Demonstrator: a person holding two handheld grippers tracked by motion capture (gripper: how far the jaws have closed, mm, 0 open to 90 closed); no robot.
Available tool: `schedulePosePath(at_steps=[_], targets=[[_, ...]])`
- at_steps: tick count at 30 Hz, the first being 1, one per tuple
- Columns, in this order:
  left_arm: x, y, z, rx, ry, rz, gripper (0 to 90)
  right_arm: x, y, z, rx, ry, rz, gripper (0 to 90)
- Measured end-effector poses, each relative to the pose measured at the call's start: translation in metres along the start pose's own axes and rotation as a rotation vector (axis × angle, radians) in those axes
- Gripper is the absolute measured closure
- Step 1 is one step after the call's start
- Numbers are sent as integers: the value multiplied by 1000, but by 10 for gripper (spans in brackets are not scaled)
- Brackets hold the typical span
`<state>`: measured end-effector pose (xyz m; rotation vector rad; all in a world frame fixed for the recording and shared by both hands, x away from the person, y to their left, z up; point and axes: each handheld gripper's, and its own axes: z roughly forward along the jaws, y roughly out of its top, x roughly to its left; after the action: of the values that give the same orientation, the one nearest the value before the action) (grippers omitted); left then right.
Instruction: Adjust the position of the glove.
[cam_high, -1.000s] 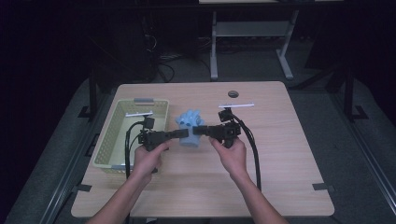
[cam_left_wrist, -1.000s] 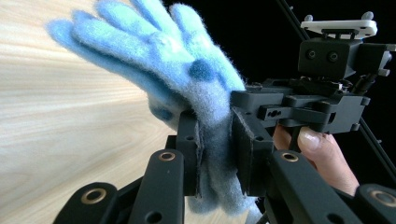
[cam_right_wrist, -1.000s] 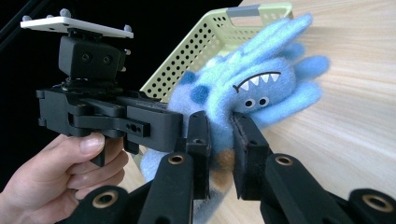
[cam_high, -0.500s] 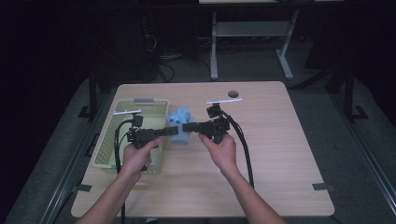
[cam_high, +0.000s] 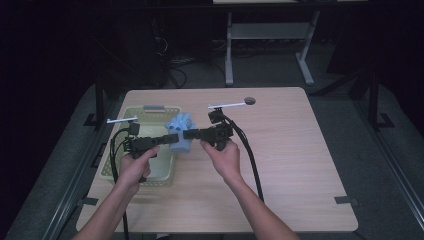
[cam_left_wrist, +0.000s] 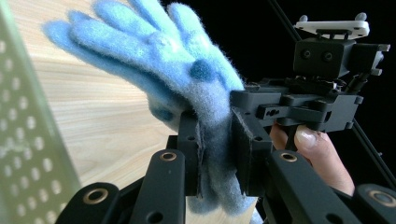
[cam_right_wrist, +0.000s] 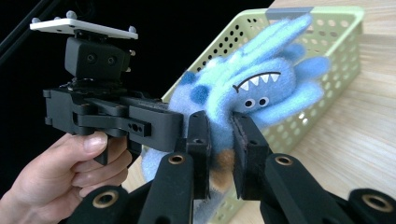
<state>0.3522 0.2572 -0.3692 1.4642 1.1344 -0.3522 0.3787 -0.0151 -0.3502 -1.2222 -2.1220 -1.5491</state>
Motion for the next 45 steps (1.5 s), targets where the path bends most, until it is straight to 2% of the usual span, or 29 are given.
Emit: schedulePosePath(at_steps=[10,12,14,20,28,37,45], targets=[[8,3,-24,-22,25,0,741,9,7,25,20,28,-14,785],[9,3,-29,-27,32,11,741,11,8,30,22,31,-19,784],[11,3,-33,-35,39,1,742,13,10,35,25,36,-15,785],[16,5,-44,-26,60,-4,743,15,11,49,44,42,-14,784],[20,8,-55,-27,61,-6,745,20,14,59,48,58,-18,784],[27,9,-63,-18,79,-7,746,19,13,71,55,79,4,765],[37,6,-69,-16,105,-35,747,14,10,86,83,75,23,759]])
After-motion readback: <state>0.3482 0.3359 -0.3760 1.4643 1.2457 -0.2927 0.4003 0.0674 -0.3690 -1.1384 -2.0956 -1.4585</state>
